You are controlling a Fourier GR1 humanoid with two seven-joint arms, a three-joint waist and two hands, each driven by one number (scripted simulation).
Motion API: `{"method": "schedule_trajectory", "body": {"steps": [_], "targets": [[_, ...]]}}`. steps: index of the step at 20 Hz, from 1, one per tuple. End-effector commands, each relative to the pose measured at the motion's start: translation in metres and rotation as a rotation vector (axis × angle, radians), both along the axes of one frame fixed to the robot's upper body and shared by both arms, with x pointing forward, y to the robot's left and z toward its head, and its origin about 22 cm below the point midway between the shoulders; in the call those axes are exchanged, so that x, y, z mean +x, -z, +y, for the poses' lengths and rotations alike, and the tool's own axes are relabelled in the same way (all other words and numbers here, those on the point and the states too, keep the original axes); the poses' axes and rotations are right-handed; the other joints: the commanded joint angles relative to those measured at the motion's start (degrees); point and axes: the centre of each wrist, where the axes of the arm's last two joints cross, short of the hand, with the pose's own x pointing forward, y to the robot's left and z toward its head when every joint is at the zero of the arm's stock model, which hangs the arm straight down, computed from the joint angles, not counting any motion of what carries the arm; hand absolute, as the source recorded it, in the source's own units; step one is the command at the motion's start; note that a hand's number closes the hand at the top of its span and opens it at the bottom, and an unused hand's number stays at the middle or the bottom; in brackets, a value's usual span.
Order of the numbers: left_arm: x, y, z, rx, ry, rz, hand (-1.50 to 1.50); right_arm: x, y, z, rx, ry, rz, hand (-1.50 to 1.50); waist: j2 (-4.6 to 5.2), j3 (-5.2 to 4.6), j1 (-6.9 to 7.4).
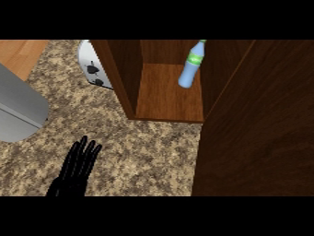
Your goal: Pick up the bottled water, place it into the cabinet and close the cabinet
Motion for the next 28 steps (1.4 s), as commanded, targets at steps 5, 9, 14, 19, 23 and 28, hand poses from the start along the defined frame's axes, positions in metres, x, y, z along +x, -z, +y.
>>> {"method": "schedule_trajectory", "body": {"steps": [5,9,14,19,23,28], "targets": [[-0.041,-0.011,0.068,0.03,-0.02,-0.03,-1.5,0.006,-0.048,0.021,-0.097,-0.082,-0.175,1.5,0.44,-0.14,0.77],[-0.038,-0.022,0.096,0.035,-0.019,-0.053,-1.5,0.009,-0.045,0.034,-0.088,-0.105,-0.097,1.5,1.27,-0.18,0.95],[-0.055,-0.025,0.112,0.028,0.023,-0.054,-1.5,0.02,-0.041,0.041,-0.124,-0.196,-0.09,1.5,1.67,-0.23,3.08],[-0.051,-0.033,0.12,0.028,0.05,-0.066,-1.5,0.041,-0.035,0.047,-0.198,-0.288,-0.184,1.5,2.08,-0.29,4.71],[-0.048,-0.036,0.131,0.035,0.052,-0.063,-1.5,0.049,-0.03,0.049,-0.263,-0.325,-0.181,1.5,2.29,-0.59,5.46],[-0.042,-0.043,0.144,0.061,0.04,-0.087,-1.5,0.056,-0.027,0.053,-0.227,-0.297,-0.138,1.5,2.75,-0.72,5.67]]}}
